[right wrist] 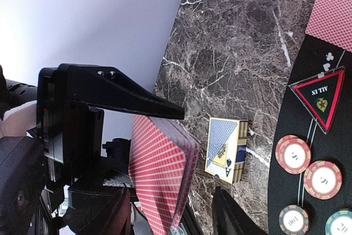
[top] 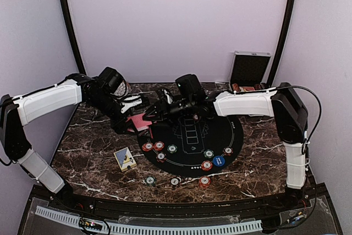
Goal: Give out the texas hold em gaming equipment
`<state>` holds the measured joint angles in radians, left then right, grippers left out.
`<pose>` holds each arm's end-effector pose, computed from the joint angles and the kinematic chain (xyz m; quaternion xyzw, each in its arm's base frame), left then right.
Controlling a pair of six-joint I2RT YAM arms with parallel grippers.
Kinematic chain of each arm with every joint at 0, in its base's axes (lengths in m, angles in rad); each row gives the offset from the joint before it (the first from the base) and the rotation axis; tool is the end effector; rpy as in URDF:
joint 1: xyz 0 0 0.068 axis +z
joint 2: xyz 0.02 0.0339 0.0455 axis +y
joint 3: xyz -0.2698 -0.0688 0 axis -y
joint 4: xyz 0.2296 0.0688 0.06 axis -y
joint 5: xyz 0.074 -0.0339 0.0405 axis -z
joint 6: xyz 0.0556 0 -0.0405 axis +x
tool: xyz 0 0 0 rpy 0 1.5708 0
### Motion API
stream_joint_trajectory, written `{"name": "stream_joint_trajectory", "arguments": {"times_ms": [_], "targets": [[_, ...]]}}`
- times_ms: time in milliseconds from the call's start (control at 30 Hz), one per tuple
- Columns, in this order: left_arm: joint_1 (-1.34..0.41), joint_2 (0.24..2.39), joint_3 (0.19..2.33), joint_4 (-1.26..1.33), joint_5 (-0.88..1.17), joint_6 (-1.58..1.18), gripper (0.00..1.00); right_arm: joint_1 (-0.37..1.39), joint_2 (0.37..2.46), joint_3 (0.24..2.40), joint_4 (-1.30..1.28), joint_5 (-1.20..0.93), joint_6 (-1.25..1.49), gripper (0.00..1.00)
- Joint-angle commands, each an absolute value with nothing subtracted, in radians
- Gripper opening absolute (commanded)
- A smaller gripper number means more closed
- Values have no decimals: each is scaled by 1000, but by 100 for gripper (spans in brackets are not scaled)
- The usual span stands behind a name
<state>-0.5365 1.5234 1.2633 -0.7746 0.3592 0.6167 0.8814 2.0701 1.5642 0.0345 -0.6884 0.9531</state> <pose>0.2555 -0.1747 0.2736 0.5569 0.7696 -0.1617 0.2673 0.2801 0.3954 0.2385 -0.1474 0.8085 0.5654 0.0706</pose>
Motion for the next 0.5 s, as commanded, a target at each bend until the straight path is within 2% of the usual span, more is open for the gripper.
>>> {"name": "stream_joint_trajectory", "arguments": {"times_ms": [0, 167, 467], "targets": [[-533, 1482, 1264, -769, 381, 620, 0, 891, 2055, 1575, 94, -708, 974, 47], [-534, 1478, 1259, -770, 378, 621, 0, 890, 2046, 1579, 57, -692, 951, 34], [-534, 1480, 1258, -768, 375, 621, 0, 883, 2011, 1548, 93, -698, 982, 21]]}}
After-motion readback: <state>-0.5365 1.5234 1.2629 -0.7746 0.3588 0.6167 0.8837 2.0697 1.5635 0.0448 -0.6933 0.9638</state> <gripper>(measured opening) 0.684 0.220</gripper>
